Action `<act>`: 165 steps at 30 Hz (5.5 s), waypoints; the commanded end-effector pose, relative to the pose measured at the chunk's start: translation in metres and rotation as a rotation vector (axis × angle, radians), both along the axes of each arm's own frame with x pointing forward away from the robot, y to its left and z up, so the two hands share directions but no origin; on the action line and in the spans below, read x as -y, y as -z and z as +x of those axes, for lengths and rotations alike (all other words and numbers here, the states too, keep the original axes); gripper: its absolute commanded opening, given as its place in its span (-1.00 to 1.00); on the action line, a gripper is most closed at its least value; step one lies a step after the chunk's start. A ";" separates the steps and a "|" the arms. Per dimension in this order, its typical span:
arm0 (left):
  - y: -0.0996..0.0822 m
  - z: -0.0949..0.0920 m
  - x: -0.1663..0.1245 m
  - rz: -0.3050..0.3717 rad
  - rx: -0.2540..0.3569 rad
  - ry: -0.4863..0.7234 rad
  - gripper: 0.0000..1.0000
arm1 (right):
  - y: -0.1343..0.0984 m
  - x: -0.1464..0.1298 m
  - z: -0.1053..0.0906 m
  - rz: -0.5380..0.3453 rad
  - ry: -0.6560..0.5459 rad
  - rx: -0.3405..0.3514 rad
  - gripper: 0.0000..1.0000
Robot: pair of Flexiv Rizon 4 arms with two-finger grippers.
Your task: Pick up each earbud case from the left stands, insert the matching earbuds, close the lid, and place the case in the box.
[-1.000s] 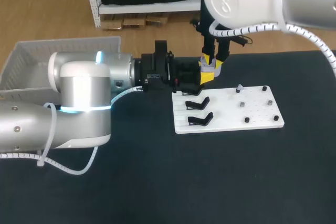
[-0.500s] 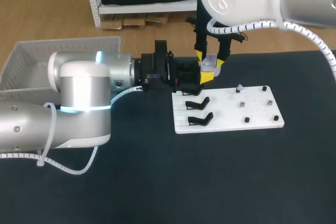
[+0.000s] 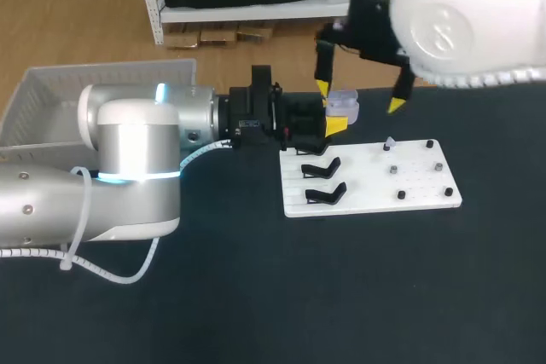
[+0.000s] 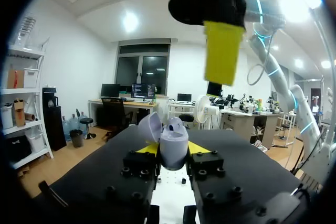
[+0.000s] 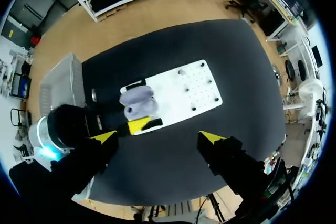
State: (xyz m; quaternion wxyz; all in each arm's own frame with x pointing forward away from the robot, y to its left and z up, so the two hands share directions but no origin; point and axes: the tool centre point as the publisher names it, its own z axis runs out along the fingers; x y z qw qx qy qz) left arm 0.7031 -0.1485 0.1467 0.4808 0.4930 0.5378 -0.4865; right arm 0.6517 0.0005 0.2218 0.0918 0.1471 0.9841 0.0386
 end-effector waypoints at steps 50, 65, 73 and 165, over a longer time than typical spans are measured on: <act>0.002 -0.001 0.000 -0.007 0.005 -0.005 -1.00 | 0.146 0.086 0.099 0.125 -0.062 0.144 1.00; 0.002 -0.001 0.000 -0.007 0.005 -0.005 -1.00 | 0.187 0.073 0.123 0.145 -0.079 0.071 0.29; 0.002 -0.001 0.000 -0.007 0.005 -0.005 -1.00 | 0.193 0.075 0.125 0.159 -0.070 0.065 0.29; 0.002 -0.001 0.000 -0.007 0.005 -0.005 -1.00 | -0.007 0.027 0.002 0.128 -0.317 -0.001 -1.00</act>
